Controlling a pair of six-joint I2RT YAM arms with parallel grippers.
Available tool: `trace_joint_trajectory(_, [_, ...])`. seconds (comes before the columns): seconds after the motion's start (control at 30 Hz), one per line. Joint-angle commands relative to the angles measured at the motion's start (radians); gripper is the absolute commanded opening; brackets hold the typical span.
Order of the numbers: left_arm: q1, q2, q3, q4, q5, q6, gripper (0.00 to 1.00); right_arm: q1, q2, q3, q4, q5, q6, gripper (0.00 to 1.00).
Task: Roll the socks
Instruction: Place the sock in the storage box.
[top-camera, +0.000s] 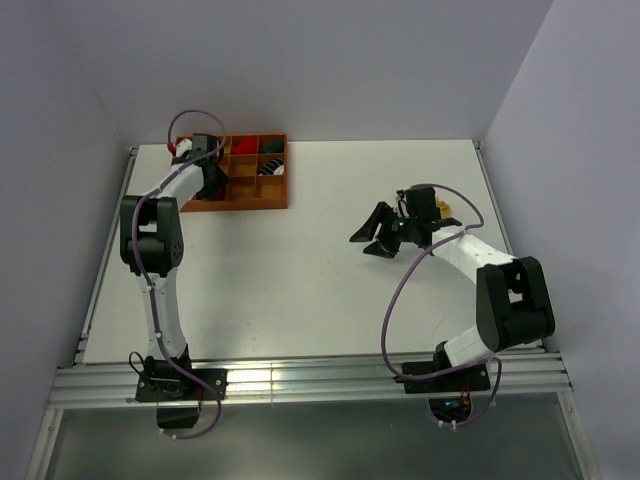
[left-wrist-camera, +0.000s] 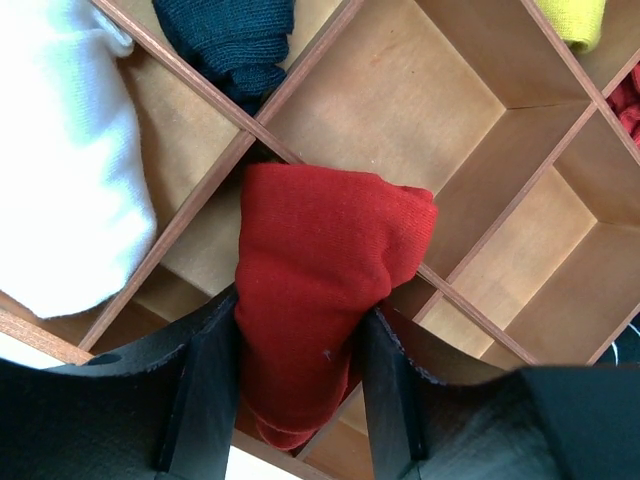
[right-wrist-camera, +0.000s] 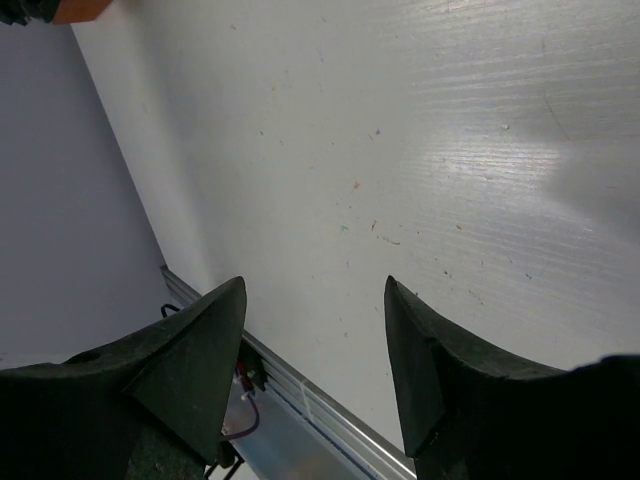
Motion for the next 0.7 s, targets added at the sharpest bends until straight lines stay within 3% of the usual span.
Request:
trace_joint_trajectory(0.0, [0.019, -0.035, -0.014, -0.08, -0.034, 0.0, 0.52, -0.011, 0.001, -0.008, 0.038, -0.026, -0.002, 0.64])
trace_joint_trajectory(0.2, [0.019, -0.094, -0.017, -0.101, -0.06, 0.001, 0.58, -0.013, -0.002, -0.015, 0.048, -0.042, 0.0, 0.64])
trace_joint_trajectory(0.67, [0.009, -0.23, -0.032, -0.08, -0.045, 0.026, 0.58, -0.021, -0.045, 0.013, 0.005, -0.005, -0.037, 0.63])
